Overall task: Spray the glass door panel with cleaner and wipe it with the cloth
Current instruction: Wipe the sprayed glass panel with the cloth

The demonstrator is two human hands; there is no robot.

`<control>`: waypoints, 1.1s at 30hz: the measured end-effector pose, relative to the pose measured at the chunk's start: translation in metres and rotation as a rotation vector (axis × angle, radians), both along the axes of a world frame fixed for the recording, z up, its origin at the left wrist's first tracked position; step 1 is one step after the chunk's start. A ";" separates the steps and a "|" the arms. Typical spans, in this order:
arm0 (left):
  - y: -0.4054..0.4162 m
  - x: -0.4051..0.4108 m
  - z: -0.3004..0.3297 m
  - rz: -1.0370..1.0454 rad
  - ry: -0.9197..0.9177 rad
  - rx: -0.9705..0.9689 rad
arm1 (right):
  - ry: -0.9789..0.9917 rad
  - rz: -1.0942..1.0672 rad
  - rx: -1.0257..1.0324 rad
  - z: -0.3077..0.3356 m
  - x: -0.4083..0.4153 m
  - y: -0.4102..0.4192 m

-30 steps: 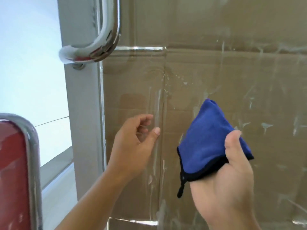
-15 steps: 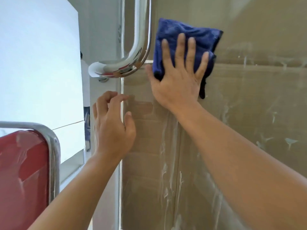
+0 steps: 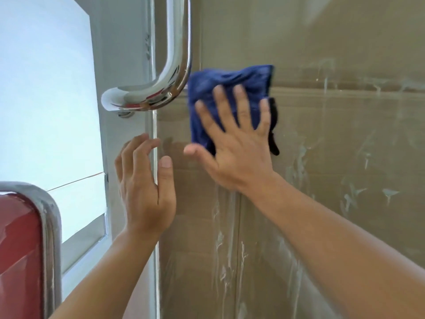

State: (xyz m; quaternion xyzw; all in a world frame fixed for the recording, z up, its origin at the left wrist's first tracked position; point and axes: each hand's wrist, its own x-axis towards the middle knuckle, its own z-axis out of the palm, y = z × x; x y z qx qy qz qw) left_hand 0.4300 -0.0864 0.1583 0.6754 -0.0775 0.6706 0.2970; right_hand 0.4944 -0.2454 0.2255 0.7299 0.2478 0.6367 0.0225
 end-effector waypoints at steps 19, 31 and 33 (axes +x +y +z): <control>-0.025 0.008 0.005 0.052 -0.006 -0.030 | -0.112 -0.148 0.306 0.016 0.012 -0.043; -0.069 0.010 0.059 -0.065 -0.024 0.177 | 0.047 -0.091 0.486 0.058 0.021 -0.088; -0.071 0.011 0.069 -0.038 -0.021 0.219 | 0.023 -0.100 0.382 0.061 0.020 -0.088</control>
